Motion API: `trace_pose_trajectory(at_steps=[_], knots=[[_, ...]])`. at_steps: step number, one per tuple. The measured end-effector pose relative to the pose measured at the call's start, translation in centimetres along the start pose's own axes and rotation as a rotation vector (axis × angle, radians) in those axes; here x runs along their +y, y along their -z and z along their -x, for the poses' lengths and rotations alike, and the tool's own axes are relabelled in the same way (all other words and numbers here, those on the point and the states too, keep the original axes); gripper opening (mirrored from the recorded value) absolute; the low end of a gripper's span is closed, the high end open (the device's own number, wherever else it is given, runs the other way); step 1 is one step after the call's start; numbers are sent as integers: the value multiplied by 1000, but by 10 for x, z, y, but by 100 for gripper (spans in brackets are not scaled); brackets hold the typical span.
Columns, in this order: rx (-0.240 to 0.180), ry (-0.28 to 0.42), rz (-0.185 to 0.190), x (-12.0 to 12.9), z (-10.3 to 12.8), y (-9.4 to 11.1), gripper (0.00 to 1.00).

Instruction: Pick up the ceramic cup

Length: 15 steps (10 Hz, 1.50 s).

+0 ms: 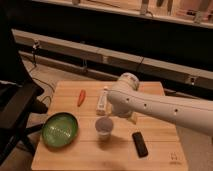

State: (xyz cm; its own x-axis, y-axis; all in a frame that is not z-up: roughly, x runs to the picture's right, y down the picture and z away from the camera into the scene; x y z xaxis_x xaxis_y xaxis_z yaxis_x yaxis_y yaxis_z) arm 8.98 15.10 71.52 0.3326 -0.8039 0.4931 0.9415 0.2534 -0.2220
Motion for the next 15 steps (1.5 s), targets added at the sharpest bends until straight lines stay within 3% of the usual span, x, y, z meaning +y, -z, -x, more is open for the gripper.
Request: trace_pose_trajectory(at_steps=[15], knots=[[6, 63, -4, -15, 15, -17, 80]])
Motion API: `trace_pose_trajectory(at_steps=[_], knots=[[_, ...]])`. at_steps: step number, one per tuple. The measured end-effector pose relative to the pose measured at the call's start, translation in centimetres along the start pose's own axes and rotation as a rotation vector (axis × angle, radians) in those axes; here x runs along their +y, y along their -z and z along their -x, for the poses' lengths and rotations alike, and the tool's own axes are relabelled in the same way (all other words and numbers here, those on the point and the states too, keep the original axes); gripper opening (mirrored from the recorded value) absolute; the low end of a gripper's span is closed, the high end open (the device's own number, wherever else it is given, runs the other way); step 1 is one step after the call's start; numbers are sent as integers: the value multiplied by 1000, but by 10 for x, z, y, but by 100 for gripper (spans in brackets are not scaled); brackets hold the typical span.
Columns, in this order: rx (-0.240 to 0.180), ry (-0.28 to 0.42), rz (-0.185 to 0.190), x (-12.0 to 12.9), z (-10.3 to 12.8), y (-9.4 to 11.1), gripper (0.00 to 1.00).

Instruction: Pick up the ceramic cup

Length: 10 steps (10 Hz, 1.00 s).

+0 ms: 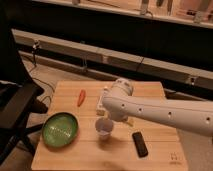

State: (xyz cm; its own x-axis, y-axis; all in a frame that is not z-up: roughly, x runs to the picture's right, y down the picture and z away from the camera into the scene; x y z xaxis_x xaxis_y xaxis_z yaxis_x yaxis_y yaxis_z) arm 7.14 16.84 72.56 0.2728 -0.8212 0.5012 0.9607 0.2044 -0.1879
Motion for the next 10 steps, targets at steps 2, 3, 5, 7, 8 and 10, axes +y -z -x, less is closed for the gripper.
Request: trace_pose_trajectory(at_steps=[2, 3, 5, 7, 8, 10], knots=[[-1, 7, -2, -3, 2, -2, 80], [-2, 8, -3, -3, 2, -3, 80], [-4, 10, -6, -5, 4, -5, 80], [-6, 11, -9, -7, 5, -7, 80], [-7, 12, -10, -8, 5, -7, 80], [-9, 13, -13, -10, 5, -9, 80]])
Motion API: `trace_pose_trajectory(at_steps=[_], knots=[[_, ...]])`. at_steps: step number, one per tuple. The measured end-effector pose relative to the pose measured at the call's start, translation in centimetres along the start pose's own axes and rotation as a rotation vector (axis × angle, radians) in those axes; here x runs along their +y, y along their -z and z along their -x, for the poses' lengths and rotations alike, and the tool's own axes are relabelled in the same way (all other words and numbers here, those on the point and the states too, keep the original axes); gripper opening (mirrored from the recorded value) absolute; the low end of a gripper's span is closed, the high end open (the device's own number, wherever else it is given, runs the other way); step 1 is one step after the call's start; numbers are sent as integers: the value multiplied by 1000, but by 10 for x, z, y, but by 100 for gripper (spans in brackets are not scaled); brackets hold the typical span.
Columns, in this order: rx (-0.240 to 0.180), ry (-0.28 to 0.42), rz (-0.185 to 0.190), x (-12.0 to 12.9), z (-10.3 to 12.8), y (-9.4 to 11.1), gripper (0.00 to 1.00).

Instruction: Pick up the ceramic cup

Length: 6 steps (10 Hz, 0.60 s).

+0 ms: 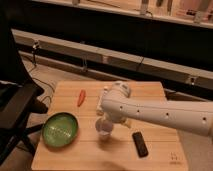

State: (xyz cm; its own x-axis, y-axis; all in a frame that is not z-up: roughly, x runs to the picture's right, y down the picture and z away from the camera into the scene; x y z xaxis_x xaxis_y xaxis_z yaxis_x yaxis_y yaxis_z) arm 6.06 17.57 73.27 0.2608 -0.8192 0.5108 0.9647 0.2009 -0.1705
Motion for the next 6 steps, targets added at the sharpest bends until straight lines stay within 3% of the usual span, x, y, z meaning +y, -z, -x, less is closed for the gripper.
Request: trace_pose_trajectory(at_steps=[6], knots=[[-8, 3, -5, -4, 0, -9, 80]])
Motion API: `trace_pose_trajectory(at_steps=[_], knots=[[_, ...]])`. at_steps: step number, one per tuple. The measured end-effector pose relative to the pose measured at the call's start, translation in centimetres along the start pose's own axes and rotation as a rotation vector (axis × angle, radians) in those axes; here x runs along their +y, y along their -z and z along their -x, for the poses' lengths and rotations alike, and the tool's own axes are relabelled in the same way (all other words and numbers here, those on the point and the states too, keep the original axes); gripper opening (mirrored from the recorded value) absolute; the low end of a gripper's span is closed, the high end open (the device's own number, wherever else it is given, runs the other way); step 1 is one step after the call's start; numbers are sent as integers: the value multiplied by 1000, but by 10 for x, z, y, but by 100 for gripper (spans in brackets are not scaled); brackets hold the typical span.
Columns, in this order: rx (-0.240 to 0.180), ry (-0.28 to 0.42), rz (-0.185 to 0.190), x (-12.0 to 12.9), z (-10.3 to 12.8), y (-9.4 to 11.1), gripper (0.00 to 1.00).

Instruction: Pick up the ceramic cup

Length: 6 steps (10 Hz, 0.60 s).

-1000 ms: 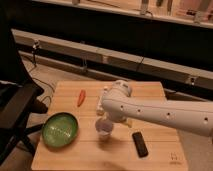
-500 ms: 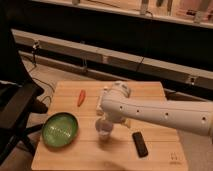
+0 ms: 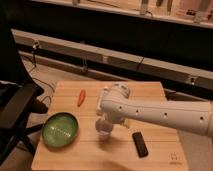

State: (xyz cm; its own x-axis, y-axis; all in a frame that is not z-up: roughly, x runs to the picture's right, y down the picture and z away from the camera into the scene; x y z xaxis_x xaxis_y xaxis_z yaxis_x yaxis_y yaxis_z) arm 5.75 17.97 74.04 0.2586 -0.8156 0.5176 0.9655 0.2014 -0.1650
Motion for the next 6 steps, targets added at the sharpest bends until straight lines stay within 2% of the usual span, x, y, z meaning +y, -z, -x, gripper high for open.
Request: trace_pose_trajectory(at_steps=[6], knots=[[-10, 4, -2, -3, -1, -7, 80]])
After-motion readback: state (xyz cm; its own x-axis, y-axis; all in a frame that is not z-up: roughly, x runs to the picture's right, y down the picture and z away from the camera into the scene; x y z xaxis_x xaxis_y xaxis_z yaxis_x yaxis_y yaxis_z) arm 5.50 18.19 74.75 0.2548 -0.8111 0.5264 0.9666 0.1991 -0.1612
